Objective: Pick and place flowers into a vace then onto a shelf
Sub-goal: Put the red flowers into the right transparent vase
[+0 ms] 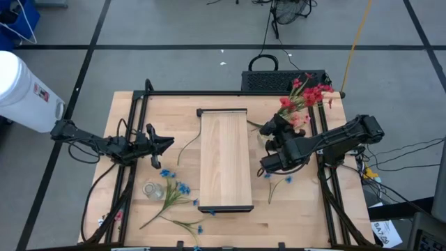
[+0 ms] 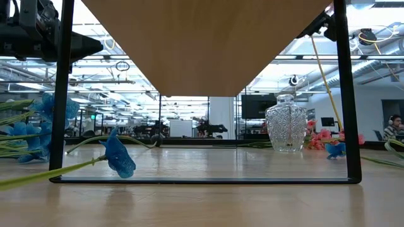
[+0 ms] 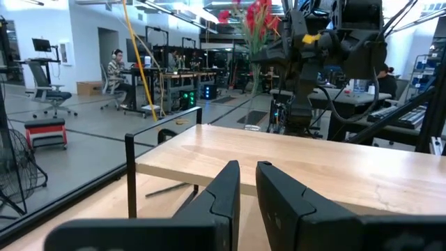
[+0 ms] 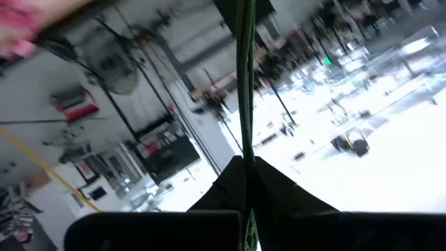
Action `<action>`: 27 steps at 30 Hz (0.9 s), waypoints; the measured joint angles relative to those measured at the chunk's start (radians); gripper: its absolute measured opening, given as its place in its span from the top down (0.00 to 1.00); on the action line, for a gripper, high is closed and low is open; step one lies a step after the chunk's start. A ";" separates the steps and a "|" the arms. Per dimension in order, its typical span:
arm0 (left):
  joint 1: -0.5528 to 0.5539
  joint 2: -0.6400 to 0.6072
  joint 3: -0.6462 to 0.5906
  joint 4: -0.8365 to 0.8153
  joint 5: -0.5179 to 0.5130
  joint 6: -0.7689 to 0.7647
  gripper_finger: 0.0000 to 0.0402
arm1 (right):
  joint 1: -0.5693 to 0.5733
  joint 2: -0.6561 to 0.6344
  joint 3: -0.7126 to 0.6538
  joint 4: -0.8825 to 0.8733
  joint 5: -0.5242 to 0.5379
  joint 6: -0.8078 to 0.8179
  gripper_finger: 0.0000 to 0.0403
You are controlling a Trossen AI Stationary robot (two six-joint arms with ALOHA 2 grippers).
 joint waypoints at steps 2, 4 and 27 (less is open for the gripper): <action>0.000 0.000 0.000 0.000 0.000 -0.001 0.87 | 0.000 0.000 -0.002 0.000 0.004 -0.003 1.00; 0.000 0.000 0.000 0.000 0.000 0.000 0.87 | 0.000 0.000 -0.017 0.000 -0.008 -0.029 1.00; 0.017 0.005 0.000 0.234 -0.615 -0.270 0.87 | 0.071 -0.160 -0.170 0.000 -0.006 -0.057 1.00</action>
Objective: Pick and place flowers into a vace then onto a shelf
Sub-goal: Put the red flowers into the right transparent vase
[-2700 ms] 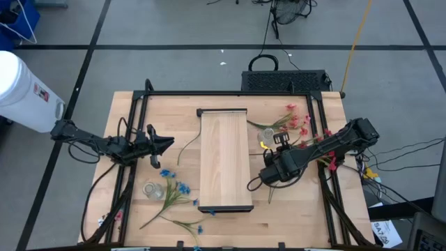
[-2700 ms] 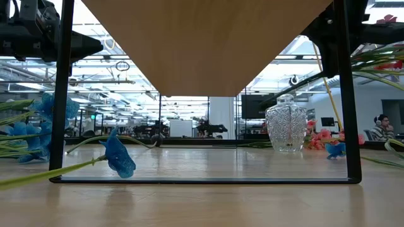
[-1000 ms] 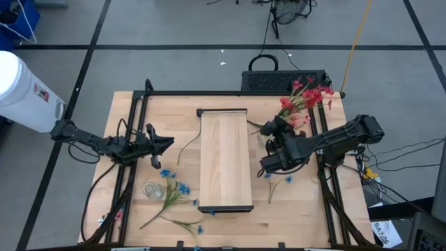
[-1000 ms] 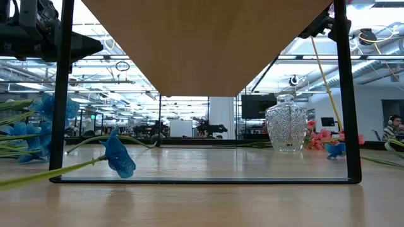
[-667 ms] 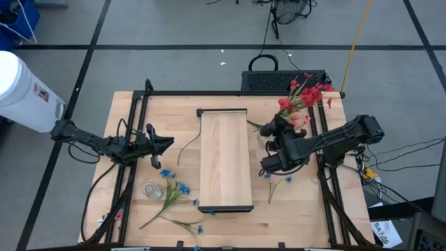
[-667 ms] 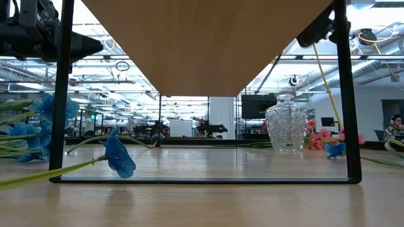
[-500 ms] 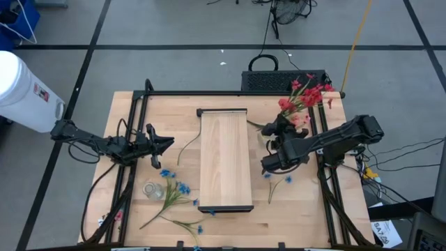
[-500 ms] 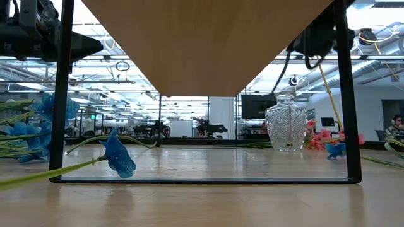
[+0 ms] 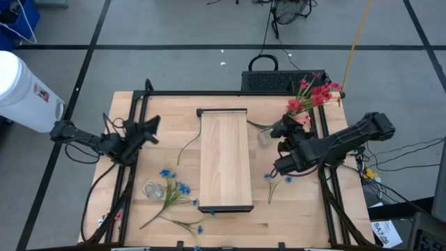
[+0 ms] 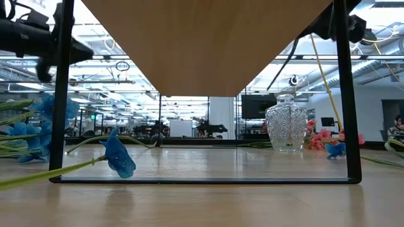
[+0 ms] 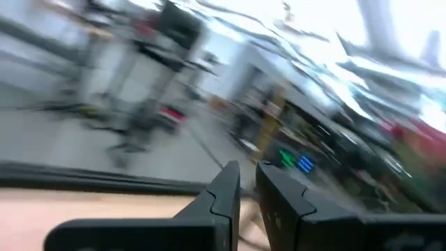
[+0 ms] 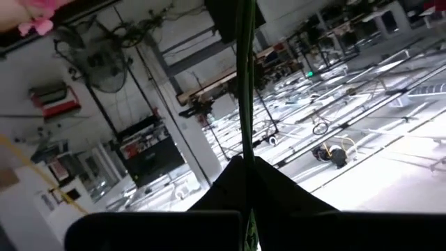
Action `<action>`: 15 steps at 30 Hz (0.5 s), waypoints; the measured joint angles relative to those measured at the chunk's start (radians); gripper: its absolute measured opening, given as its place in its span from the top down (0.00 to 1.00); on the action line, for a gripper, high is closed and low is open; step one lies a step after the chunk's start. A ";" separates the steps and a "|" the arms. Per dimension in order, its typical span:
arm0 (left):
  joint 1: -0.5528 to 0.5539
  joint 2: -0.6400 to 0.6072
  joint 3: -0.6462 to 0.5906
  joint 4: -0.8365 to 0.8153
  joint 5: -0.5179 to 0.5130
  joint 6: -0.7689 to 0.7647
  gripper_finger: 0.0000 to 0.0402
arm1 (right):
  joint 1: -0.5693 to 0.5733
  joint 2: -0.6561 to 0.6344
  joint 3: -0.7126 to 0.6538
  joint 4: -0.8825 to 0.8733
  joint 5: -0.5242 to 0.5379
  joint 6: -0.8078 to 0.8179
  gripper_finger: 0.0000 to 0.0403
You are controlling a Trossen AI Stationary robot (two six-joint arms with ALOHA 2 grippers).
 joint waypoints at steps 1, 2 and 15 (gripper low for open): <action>0.000 0.000 0.000 -0.001 -0.037 0.002 0.87 | 0.007 -0.001 0.000 -0.001 -0.001 -0.010 1.00; 0.000 0.001 0.000 -0.005 -0.068 0.008 0.87 | 0.011 -0.001 0.000 -0.001 -0.009 -0.021 1.00; 0.000 0.001 0.000 -0.017 -0.116 0.017 0.87 | 0.019 0.000 0.000 0.000 -0.052 -0.061 1.00</action>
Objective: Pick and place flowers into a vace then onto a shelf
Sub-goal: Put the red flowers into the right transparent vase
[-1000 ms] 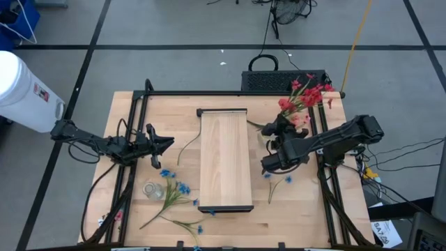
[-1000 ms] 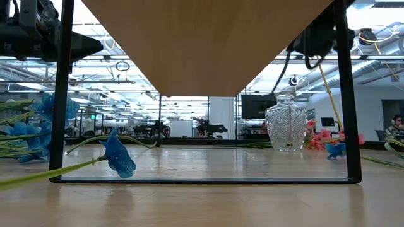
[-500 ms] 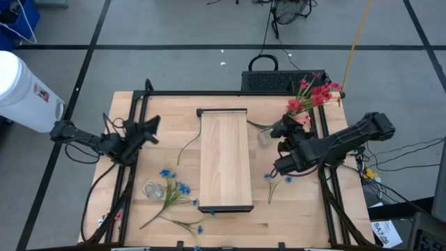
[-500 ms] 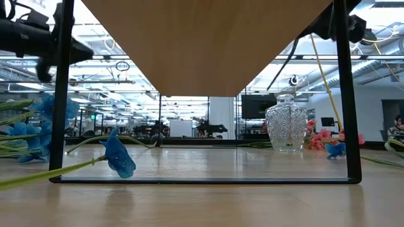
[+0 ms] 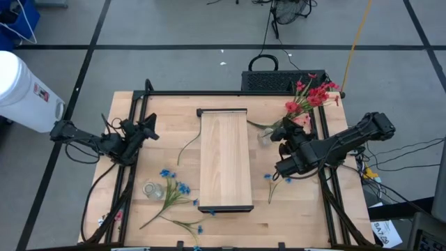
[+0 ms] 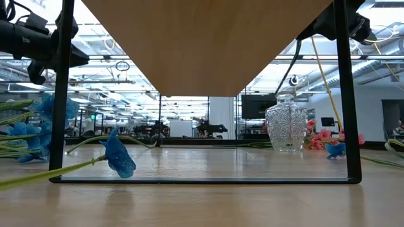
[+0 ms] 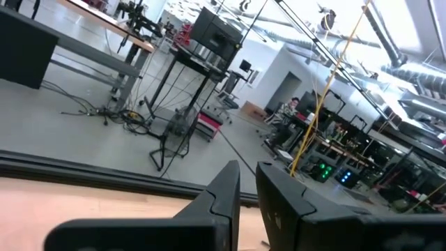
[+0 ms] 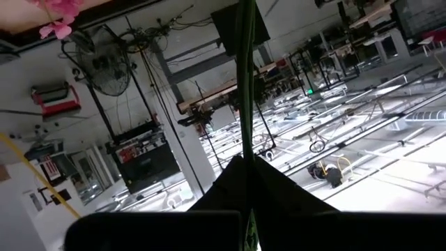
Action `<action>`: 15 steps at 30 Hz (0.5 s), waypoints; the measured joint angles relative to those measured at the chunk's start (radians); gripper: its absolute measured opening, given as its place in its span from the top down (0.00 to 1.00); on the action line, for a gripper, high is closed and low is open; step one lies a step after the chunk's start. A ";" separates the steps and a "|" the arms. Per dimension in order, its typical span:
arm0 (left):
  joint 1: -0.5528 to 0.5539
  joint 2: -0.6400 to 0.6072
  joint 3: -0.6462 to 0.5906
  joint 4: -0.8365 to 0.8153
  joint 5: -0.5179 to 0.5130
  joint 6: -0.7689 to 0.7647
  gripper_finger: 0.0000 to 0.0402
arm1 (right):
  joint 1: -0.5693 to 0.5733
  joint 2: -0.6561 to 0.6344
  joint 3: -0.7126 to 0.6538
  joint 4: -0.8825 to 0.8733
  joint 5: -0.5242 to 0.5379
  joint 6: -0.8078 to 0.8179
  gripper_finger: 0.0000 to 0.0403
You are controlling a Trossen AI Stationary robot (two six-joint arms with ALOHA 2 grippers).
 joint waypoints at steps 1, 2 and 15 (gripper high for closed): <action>0.000 0.000 0.000 0.000 0.000 0.000 0.87 | -0.005 -0.003 0.000 0.000 0.000 0.005 1.00; 0.000 0.000 0.000 0.000 0.000 0.000 0.87 | -0.009 -0.010 0.000 0.002 0.001 0.007 1.00; 0.000 0.000 0.000 0.001 0.000 0.000 0.87 | -0.027 -0.039 0.000 0.000 0.070 -0.092 0.99</action>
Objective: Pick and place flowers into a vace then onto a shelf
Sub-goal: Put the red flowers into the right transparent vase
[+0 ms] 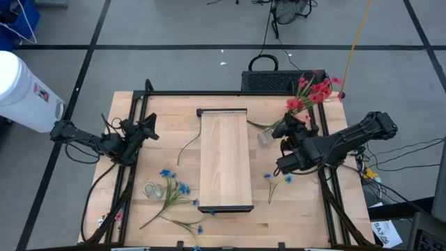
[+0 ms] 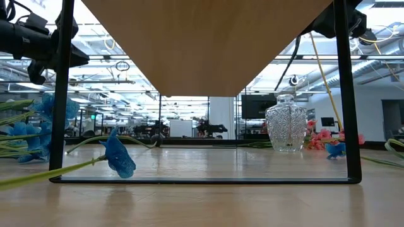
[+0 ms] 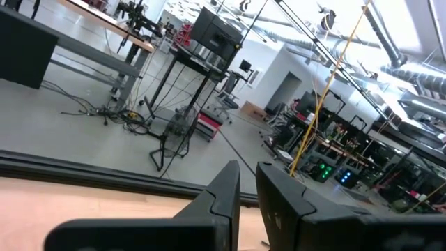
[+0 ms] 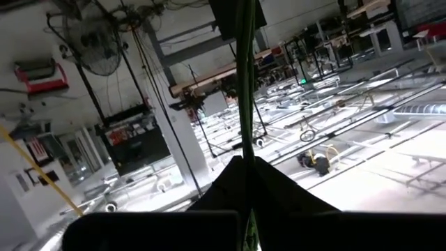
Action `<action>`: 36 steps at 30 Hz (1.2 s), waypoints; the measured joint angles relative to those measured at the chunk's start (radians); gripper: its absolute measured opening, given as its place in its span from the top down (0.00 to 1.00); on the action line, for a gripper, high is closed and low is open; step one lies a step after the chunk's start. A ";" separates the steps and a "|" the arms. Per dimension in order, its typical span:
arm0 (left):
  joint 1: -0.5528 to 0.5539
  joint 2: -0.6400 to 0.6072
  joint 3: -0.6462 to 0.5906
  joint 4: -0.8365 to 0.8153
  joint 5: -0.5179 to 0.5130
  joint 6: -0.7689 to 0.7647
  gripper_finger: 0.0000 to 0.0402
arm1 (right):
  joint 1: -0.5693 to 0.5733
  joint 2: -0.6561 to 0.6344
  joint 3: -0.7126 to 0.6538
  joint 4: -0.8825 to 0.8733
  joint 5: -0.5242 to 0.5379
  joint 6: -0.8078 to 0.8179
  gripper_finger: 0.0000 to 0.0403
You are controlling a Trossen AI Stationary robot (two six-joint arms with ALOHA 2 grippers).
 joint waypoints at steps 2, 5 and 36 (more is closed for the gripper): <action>0.000 0.000 0.000 0.000 0.000 0.000 0.87 | 0.000 -0.006 0.000 -0.002 0.010 -0.028 0.99; 0.000 0.000 0.000 0.000 0.000 0.000 0.87 | 0.000 -0.005 0.000 0.002 0.009 -0.068 0.99; 0.000 0.000 0.000 0.000 0.000 -0.001 0.87 | 0.020 0.014 -0.142 0.231 -0.046 -0.252 0.94</action>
